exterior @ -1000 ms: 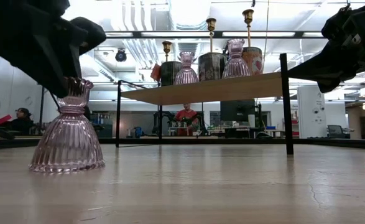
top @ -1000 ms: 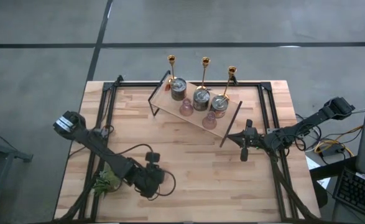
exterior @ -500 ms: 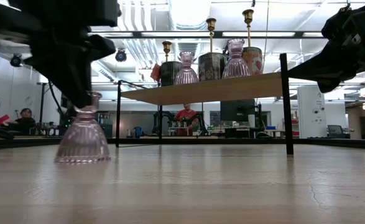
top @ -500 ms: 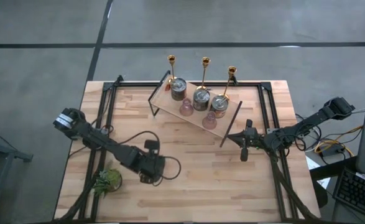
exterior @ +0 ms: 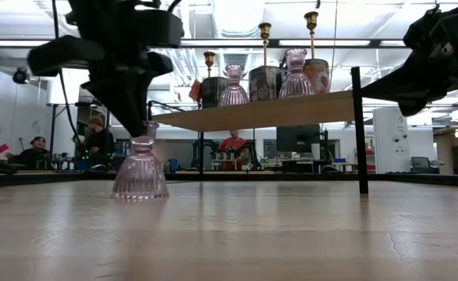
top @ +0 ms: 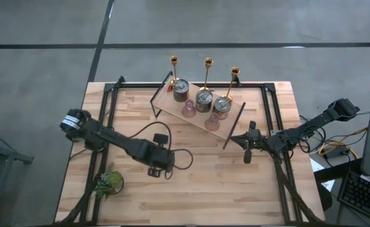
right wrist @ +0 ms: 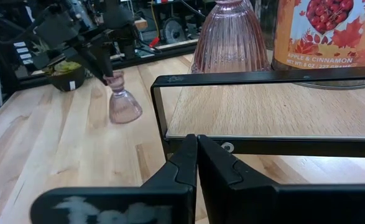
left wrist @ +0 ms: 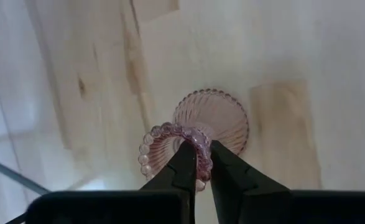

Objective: Pick & Place candle stick holders
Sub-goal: Put the pink glass candle holder on the shelf aligned with the other pink glass candle holders, then return to Home Position

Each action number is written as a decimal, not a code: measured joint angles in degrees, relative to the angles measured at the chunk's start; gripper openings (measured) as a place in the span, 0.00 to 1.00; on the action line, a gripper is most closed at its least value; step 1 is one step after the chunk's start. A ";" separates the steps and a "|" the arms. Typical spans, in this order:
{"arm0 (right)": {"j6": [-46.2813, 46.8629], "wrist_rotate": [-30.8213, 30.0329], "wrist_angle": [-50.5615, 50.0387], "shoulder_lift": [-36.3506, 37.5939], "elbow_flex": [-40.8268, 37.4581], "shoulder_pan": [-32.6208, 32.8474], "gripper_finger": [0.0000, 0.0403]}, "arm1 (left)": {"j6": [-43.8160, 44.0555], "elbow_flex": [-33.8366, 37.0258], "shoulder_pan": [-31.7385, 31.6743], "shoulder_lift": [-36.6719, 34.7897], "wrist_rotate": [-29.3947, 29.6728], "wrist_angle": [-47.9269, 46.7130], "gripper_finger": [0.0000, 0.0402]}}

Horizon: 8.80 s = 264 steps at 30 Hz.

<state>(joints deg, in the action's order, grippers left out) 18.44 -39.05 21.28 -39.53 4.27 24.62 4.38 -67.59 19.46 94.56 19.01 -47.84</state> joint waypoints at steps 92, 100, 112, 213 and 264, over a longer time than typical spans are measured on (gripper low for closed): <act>-0.01 0.00 0.00 0.02 0.00 0.00 0.02 | -20.99 -30.62 -21.09 -2.91 19.76 -26.22 0.02; 0.00 0.00 0.00 0.00 0.00 -0.02 0.02 | -25.88 -29.77 -25.63 -2.14 19.26 -21.31 0.02; 0.00 0.02 0.00 0.00 0.00 0.00 0.02 | -27.19 -29.60 -27.23 0.73 18.54 -19.47 0.02; 0.00 0.00 0.00 0.02 0.00 -0.02 0.02 | -6.95 67.05 -13.09 -91.92 -3.55 50.63 0.03; 0.00 0.00 0.00 0.02 0.00 -0.02 0.02 | -6.95 67.16 -13.10 -91.89 -3.53 50.41 0.03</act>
<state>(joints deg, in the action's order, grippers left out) 18.44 -39.05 21.28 -39.51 4.27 24.60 -2.57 -0.43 6.36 2.68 15.49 2.57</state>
